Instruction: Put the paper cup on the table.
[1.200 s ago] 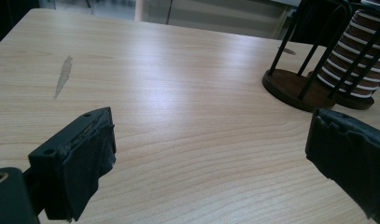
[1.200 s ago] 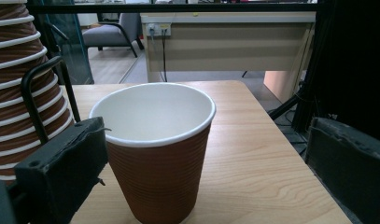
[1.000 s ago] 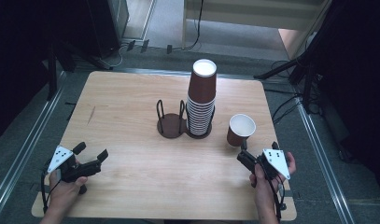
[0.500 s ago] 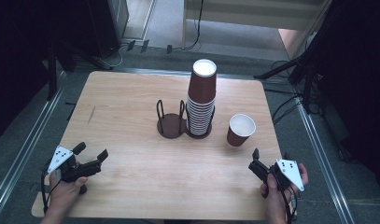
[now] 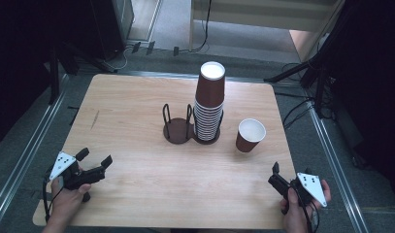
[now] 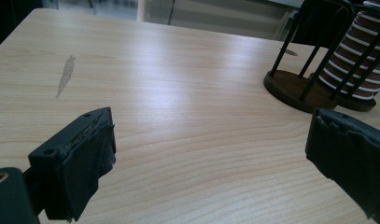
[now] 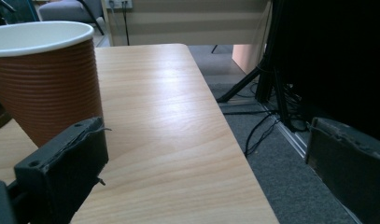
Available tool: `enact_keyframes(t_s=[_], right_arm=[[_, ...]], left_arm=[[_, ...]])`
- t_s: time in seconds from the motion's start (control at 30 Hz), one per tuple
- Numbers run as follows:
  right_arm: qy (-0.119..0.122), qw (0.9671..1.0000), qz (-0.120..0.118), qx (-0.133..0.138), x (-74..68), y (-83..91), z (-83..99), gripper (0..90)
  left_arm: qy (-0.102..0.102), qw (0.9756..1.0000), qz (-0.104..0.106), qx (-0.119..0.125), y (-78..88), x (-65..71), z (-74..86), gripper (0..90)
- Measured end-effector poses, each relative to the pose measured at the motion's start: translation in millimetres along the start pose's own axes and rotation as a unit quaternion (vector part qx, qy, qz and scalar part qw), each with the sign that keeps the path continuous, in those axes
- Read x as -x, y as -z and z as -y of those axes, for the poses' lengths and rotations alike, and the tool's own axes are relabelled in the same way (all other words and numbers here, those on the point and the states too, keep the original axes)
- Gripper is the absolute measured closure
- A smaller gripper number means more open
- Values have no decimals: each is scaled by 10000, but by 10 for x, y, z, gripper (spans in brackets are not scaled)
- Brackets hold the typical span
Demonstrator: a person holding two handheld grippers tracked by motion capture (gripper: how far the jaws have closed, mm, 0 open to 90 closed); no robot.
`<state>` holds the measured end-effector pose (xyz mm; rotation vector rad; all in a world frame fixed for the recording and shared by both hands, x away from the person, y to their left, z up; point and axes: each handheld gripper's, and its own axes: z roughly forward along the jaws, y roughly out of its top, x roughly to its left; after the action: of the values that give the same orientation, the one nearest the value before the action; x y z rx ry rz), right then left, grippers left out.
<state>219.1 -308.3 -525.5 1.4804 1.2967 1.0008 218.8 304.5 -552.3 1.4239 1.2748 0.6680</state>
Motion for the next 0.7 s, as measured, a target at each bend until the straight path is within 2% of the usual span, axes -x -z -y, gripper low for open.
enact_keyframes(t_s=[0.4,0.53,0.7], right_arm=[[-57,9998,189,-99,209,81,73,0],[32,9997,198,-126,249,123,112,0],[-59,9996,245,-106,332,169,132,0]], left_arm=[[-4,10000,-4,-36,-8,18,1,22],[52,10000,-19,-18,-7,13,1,22],[50,10000,-57,-15,-6,14,1,22]])
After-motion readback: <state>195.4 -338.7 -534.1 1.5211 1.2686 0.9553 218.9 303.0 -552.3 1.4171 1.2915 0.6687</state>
